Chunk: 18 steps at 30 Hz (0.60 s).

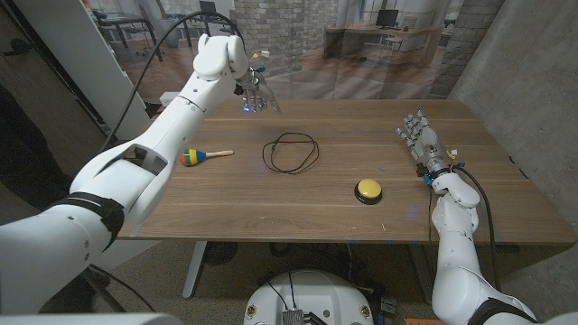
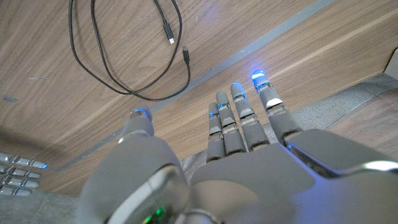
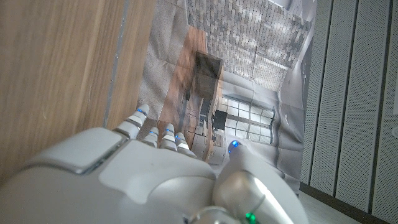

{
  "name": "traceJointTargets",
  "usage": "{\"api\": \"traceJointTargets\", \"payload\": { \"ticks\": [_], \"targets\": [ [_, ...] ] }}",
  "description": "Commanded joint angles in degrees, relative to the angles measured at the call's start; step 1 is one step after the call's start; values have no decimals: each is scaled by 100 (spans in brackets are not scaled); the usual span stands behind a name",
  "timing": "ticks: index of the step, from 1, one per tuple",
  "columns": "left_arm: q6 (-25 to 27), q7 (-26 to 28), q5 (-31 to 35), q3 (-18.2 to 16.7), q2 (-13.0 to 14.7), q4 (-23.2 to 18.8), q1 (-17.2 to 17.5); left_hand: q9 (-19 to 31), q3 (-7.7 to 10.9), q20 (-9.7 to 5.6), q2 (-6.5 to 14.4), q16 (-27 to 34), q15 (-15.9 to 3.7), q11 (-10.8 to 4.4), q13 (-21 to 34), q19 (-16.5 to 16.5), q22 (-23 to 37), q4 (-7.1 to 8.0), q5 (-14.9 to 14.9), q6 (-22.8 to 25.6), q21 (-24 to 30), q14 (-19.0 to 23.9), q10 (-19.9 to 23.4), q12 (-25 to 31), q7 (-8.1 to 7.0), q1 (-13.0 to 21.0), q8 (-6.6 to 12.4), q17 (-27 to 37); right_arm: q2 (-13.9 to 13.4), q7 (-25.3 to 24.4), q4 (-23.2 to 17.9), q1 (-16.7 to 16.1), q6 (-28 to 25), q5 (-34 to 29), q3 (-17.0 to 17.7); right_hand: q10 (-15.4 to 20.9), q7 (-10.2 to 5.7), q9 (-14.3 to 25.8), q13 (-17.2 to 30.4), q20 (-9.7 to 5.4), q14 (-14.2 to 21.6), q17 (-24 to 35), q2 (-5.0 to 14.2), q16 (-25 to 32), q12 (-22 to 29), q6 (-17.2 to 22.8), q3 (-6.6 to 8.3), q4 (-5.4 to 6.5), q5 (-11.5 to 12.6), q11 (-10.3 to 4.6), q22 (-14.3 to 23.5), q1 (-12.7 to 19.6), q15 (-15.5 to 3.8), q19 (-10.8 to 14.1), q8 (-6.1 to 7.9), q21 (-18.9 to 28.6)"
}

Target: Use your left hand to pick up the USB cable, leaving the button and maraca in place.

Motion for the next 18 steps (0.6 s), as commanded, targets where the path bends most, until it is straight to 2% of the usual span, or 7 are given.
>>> {"api": "traceJointTargets", "payload": {
  "ticks": [1, 8, 18],
  "targets": [
    [-145, -177, 203, 158, -97, 202, -107, 15, 9, -50, -34, 38, -19, -28, 29, 107, 10, -13, 47, 110, 0, 142, 149, 20, 6, 122, -14, 33, 42, 18, -141, -26, 41, 61, 25, -14, 2, 27, 12, 2, 1, 23, -32, 36, 20, 9, -30, -8, 44, 27, 32, 6, 22, 38, 41, 29],
    [-167, -253, 336, 238, -154, 342, -167, 20, -44, -101, -50, 124, -67, -19, 61, 298, 13, 67, 69, 376, 55, 387, 410, 92, 61, 147, 30, 70, 54, 20, -168, -36, 49, 75, 37, 2, -2, 27, 11, 5, 10, 23, -32, 39, 26, 10, -31, -10, 44, 31, 31, 6, 21, 39, 40, 28],
    [-205, -282, 558, 414, -260, 642, -294, 21, -72, -119, -16, 148, -81, -14, 78, 296, 15, 129, 72, 469, 44, 448, 498, 110, 44, 107, 34, 96, 56, 8, -167, -37, 66, 79, 53, 6, -1, 27, 11, 2, 19, 22, -32, 39, 26, 11, -36, -13, 46, 30, 31, 7, 26, 51, 39, 30]
  ]
}}
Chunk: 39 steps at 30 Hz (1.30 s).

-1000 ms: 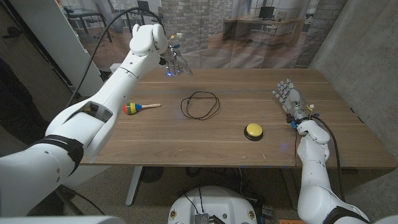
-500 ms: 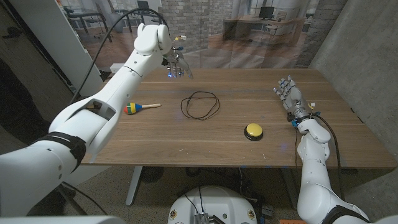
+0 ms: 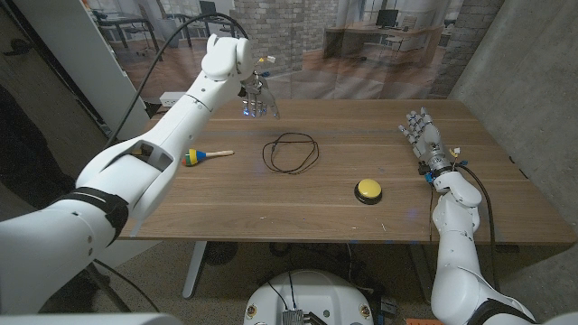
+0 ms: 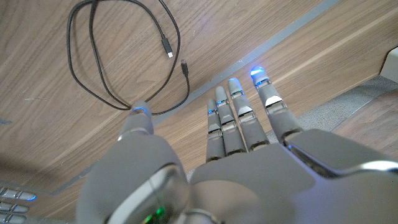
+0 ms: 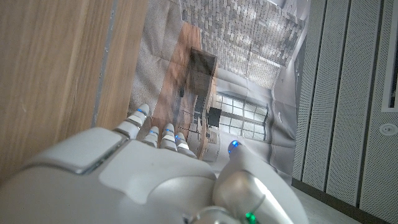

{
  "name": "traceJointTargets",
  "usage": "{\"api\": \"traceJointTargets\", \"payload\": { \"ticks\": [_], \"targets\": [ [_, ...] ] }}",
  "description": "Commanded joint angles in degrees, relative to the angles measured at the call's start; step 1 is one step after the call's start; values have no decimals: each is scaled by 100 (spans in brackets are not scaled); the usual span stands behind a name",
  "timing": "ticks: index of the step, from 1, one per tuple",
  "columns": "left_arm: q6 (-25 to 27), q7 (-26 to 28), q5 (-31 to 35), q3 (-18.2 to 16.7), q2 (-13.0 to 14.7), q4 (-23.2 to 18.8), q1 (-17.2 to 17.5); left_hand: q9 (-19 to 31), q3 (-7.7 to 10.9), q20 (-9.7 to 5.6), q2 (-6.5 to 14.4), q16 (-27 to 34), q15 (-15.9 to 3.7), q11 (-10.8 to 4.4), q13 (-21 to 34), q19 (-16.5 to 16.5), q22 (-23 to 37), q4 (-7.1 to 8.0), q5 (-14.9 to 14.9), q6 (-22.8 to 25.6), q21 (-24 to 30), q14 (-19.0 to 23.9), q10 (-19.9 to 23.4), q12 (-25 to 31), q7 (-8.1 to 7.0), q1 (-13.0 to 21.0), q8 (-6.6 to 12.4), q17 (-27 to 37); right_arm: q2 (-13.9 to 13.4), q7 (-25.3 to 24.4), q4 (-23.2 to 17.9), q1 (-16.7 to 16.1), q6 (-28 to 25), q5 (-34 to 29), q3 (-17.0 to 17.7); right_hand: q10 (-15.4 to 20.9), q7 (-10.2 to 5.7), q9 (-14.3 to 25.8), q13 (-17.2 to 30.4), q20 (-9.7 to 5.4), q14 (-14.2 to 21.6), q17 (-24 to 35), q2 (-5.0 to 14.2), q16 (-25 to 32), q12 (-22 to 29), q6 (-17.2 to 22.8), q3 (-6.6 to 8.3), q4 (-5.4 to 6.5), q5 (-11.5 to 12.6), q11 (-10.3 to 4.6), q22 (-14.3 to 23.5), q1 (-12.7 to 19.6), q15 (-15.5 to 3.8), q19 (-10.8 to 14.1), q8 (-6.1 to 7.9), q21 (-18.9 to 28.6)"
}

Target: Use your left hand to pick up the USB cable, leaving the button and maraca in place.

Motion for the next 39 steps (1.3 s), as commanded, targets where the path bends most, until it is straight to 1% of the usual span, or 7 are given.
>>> {"api": "traceJointTargets", "payload": {
  "ticks": [1, 4, 8, 22, 27, 35, 39],
  "targets": [
    [-47, -64, 229, 174, -133, 342, -140, 23, -12, 1, 35, 43, 30, 39, 32, 49, 17, 81, 31, 150, 12, 89, 101, 41, 20, -16, 44, 25, 10, -5, -25, -13, 19, 17, 24, 2, -7, 27, 11, -5, 12, 22, -32, 20, 24, 13, -12, 11, 47, 35, 31, 7, 15, 42, 39, 30],
    [-85, -64, 238, 207, -170, 460, -191, 24, -35, 1, 51, 71, 23, 25, 42, 60, 18, 118, 27, 269, 10, 162, 179, 60, 30, -53, 69, 39, 11, -12, -31, -18, 19, 18, 32, 3, -2, 27, 10, -4, 13, 22, -32, 20, 25, 19, -13, 11, 47, 33, 31, 7, 16, 45, 41, 30],
    [-131, -45, 225, 237, -223, 590, -238, 24, -46, -8, 60, 78, 16, 8, 48, 74, 18, 134, 25, 279, 12, 184, 208, 65, 32, -67, 60, 45, 12, -17, -45, -33, 14, 20, 43, 2, -1, 27, 10, -5, 17, 22, -32, 20, 24, 18, -14, 9, 48, 33, 31, 8, 12, 50, 39, 31],
    [-259, -35, 286, 482, -401, 1168, -486, 25, -65, -10, 73, 76, -3, 11, 60, 44, 19, 154, 23, 329, -8, 198, 238, 59, 19, -76, 50, 53, 23, -53, -22, -45, 54, 33, 83, 7, -8, 27, 9, -1, 34, 21, -32, 22, 24, 24, -19, 5, 51, 33, 31, 9, 23, 69, 39, 34],
    [-304, 0, 291, 571, -487, 1442, -590, 26, -69, -17, 94, 75, -9, 15, 66, 35, 20, 168, 21, 327, -16, 201, 228, 47, 12, -83, 35, 59, 21, -70, 11, -40, 62, 37, 100, 6, -7, 27, 9, 5, 38, 21, -32, 22, 23, 24, -21, 5, 51, 33, 31, 9, 33, 77, 38, 35],
    [-364, 42, 266, 671, -567, 1690, -693, 26, -60, -28, 128, 67, -7, -15, 72, 28, 21, 173, 20, 330, -23, 192, 233, 39, 4, -65, 19, 63, 19, -82, 43, -32, 84, 42, 112, 10, -7, 27, 8, 3, 44, 21, -33, 22, 24, 27, -24, 3, 52, 33, 31, 10, 37, 83, 37, 35],
    [-431, 90, 250, 756, -640, 1898, -757, 26, -54, -37, 145, 68, -18, 4, 75, 26, 21, 171, 19, 363, -26, 200, 240, 35, -5, -48, 23, 63, 13, -82, 84, -13, 113, 49, 116, 8, -7, 27, 8, 1, 44, 21, -33, 21, 23, 24, -26, 2, 52, 36, 31, 10, 38, 82, 36, 33]
  ]
}}
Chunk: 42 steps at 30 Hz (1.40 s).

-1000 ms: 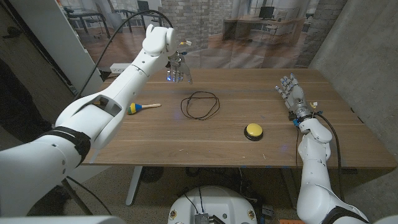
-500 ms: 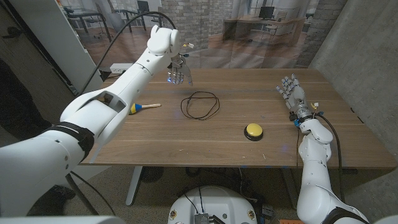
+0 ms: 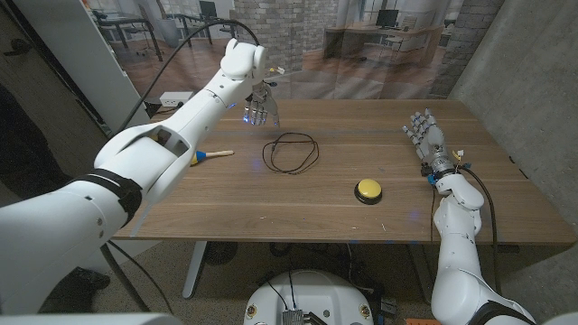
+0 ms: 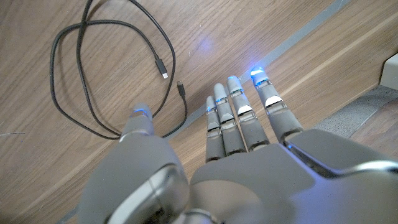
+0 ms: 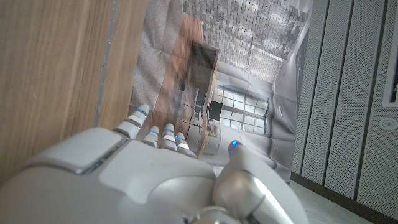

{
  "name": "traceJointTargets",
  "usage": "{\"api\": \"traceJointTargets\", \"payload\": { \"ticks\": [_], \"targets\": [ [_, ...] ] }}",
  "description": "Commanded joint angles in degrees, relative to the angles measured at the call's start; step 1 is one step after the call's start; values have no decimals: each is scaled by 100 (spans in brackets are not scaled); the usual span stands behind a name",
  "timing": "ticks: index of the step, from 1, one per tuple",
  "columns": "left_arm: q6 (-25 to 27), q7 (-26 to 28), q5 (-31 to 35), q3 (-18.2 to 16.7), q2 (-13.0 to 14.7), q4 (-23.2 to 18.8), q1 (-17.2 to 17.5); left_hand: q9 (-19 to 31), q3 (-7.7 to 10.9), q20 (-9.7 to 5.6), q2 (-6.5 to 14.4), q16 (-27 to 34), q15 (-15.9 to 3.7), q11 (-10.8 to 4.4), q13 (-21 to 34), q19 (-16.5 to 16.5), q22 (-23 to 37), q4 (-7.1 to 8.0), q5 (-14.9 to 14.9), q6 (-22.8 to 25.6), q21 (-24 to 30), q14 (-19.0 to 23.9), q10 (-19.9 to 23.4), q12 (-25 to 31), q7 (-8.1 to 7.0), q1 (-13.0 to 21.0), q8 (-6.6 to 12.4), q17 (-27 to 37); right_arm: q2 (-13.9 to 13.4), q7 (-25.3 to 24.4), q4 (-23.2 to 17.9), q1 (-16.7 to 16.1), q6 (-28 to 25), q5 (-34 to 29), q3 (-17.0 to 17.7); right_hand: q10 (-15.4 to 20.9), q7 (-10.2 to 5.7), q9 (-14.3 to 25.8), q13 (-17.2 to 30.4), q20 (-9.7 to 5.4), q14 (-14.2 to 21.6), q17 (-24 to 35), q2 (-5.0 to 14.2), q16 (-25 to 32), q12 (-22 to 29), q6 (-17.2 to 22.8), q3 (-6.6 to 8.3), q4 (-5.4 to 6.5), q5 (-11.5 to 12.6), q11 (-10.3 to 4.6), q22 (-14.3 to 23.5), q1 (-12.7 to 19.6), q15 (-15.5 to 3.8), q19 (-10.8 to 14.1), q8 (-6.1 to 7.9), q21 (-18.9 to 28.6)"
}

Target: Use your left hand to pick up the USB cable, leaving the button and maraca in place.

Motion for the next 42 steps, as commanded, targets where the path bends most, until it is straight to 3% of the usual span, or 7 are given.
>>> {"api": "traceJointTargets", "payload": {
  "ticks": [1, 11, 14, 31, 42],
  "targets": [
    [-146, 98, -18, 213, -168, 506, -187, 28, 8, -9, 78, 46, -6, 4, 23, -3, 23, 29, 19, 66, -26, 49, 58, 13, -28, 25, -2, 11, -7, -11, 89, 32, 53, 20, 25, 10, 16, 27, 20, -31, 16, 21, -33, 23, 24, 2, -26, 2, 52, 41, 30, 9, 8, 51, 36, 33],
    [-211, 216, -45, 352, -297, 816, -278, 28, 37, -14, 142, 61, -38, -80, 32, 20, 25, 22, 15, 119, -24, 109, 124, 19, -51, 86, -9, 13, -15, 6, 144, 44, 111, 57, 51, 15, 15, 27, 19, -26, 18, 21, -35, 21, 25, 10, -30, 0, 53, 44, 30, 10, 10, 50, 37, 30],
    [-240, 222, -69, 401, -364, 974, -330, 28, 30, -20, 142, 61, -41, -26, 35, 33, 25, 26, 7, 140, -22, 117, 120, 12, -53, 82, -11, 14, -15, 6, 151, 43, 128, 70, 64, 15, 11, 27, 19, -22, 22, 21, -35, 22, 24, 12, -31, -1, 54, 46, 30, 10, 11, 51, 38, 29],
    [-260, 543, -26, 727, -620, 1528, -447, 29, 34, -46, 182, 71, -63, -63, 49, 95, 27, 31, -23, 230, -8, 192, 216, 19, -55, 110, -21, 14, -13, 46, 153, -9, 187, 150, 147, 23, 18, 26, 19, -20, 27, 20, -38, 19, 25, 16, -38, -6, 56, 44, 30, 13, 14, 61, 37, 29],
    [-221, 731, -156, 740, -754, 1848, -475, 29, 36, -73, 219, 96, -90, -88, 60, 177, 27, 42, -49, 325, 15, 303, 292, 23, -78, 121, -20, 10, -26, 88, 150, -16, 200, 179, 176, 27, 15, 26, 18, -13, 40, 19, -44, 21, 25, 17, -43, -12, 57, 49, 30, 18, 18, 66, 35, 28]
  ]
}}
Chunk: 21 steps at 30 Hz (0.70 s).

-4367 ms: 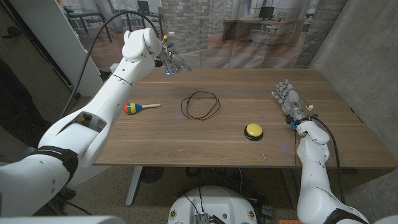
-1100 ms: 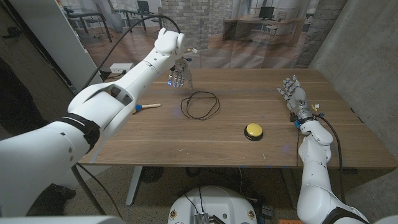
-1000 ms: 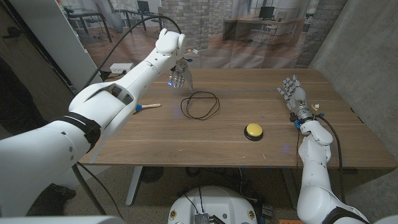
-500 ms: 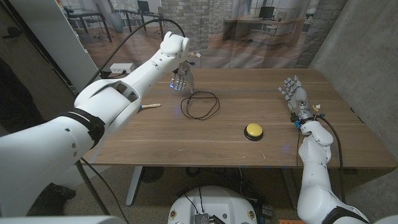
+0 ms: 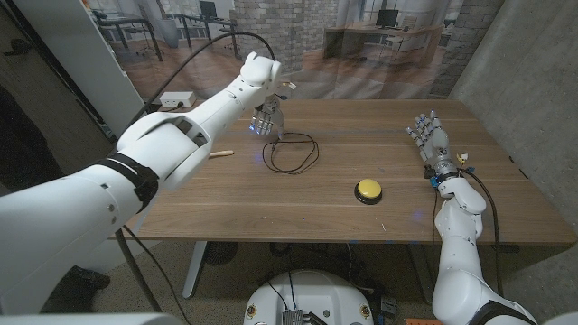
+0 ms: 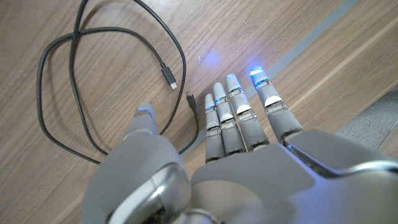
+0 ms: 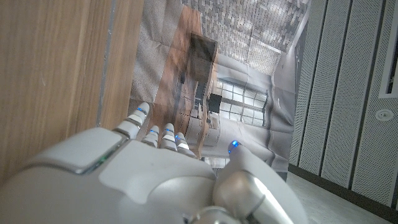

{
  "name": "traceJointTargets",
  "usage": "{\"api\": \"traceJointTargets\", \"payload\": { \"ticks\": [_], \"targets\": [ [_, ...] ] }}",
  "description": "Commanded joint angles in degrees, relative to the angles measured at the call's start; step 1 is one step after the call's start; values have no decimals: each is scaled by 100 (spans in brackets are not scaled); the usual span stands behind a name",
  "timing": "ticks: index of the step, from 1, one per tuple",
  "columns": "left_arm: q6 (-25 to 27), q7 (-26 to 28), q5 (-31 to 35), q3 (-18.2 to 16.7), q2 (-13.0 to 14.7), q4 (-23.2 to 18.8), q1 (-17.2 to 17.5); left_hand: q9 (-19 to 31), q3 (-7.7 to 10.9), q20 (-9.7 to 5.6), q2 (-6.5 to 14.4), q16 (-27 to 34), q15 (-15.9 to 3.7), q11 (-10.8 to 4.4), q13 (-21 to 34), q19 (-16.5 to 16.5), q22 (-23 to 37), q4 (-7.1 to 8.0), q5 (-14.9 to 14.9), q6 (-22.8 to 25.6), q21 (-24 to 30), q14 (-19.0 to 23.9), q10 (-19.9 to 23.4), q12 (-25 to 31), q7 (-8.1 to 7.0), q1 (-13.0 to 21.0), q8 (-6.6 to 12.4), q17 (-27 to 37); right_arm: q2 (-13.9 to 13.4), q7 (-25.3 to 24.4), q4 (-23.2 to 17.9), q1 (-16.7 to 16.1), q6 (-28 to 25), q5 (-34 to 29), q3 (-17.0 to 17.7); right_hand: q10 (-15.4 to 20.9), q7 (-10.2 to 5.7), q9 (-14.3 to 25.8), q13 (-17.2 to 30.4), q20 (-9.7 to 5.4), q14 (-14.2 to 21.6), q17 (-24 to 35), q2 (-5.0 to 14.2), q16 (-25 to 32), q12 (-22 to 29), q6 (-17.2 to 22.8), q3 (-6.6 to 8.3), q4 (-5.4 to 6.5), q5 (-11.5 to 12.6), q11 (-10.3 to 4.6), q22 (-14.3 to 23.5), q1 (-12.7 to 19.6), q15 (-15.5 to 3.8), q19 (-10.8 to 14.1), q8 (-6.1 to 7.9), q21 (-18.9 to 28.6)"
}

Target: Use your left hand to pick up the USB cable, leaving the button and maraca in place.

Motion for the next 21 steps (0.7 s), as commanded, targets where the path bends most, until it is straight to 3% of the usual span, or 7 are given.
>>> {"api": "traceJointTargets", "payload": {
  "ticks": [1, 18, 21],
  "targets": [
    [73, 161, -102, 61, -111, 247, 4, 30, 11, -3, 66, 33, -6, -28, 35, 72, 28, 18, -14, 76, 47, 108, 70, 23, -2, 13, 7, 10, -15, 51, 2, -17, 14, 41, 37, 5, 13, 26, 17, 13, 18, 19, -44, 20, 25, 17, -19, 11, 57, 22, 30, 18, -5, 36, 35, 28],
    [-65, 611, -326, 203, -462, 1108, -248, 31, 8, -42, 121, 25, -23, -44, 50, 165, 27, 45, -56, 180, 71, 195, 189, 35, -3, -1, -1, -18, -41, 38, 53, 6, 31, 39, 77, 14, 16, 26, 17, 16, 26, 18, -56, 19, 26, 19, -28, 1, 59, 28, 30, 25, -2, 47, 34, 27],
    [-135, 757, -375, 256, -600, 1452, -370, 31, 8, -47, 130, 22, -29, -35, 52, 175, 27, 49, -60, 193, 73, 198, 190, 31, 3, -3, -2, -20, -58, 31, 109, 37, 55, 35, 82, 18, 24, 26, 17, 19, 28, 18, -58, 19, 27, 15, -30, 0, 60, 35, 29, 26, 2, 45, 32, 26]
  ]
}}
